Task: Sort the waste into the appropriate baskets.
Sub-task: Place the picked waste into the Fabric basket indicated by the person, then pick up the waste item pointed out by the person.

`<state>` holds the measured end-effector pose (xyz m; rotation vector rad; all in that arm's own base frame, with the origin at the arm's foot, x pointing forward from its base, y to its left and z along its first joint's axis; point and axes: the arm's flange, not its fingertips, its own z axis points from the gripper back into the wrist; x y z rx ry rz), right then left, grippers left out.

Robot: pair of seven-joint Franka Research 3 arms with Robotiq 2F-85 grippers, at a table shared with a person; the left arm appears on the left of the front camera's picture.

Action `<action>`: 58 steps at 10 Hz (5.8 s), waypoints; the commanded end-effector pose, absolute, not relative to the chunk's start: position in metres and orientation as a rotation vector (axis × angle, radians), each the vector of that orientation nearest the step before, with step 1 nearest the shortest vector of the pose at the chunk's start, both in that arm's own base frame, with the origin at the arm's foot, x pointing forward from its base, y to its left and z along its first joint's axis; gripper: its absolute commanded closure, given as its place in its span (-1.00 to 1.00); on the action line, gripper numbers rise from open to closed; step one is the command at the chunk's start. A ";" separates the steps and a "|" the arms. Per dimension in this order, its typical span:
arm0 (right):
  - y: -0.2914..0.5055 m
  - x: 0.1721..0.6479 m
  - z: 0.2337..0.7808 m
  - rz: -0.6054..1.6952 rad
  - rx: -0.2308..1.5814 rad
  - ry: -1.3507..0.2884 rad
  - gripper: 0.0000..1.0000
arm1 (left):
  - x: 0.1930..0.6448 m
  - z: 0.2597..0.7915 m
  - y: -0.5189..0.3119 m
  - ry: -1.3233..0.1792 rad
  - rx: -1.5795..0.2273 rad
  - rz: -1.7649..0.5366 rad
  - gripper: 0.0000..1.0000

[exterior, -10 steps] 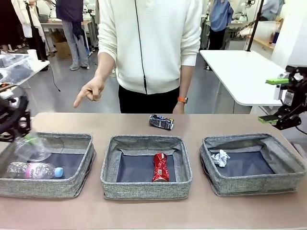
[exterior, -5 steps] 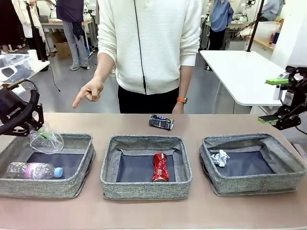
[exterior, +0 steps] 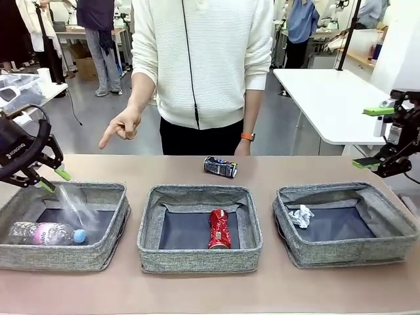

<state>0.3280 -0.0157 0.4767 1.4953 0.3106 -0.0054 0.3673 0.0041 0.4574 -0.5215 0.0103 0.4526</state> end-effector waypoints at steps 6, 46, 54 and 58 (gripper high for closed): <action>-0.015 0.328 0.482 -0.022 1.501 0.326 -1.00 | 0.360 0.483 -0.008 0.085 -0.680 0.246 -1.00; 0.169 0.475 0.477 0.392 0.498 -0.378 -1.00 | 0.336 0.536 -0.020 -0.143 -1.383 -0.566 -1.00; 0.228 0.514 0.438 0.856 0.362 -0.276 -1.00 | 0.336 0.536 -0.020 -0.143 -1.383 -0.566 -1.00; 0.222 0.578 0.409 1.094 0.378 -0.472 -1.00 | 0.336 0.536 -0.020 -0.143 -1.383 -0.566 -1.00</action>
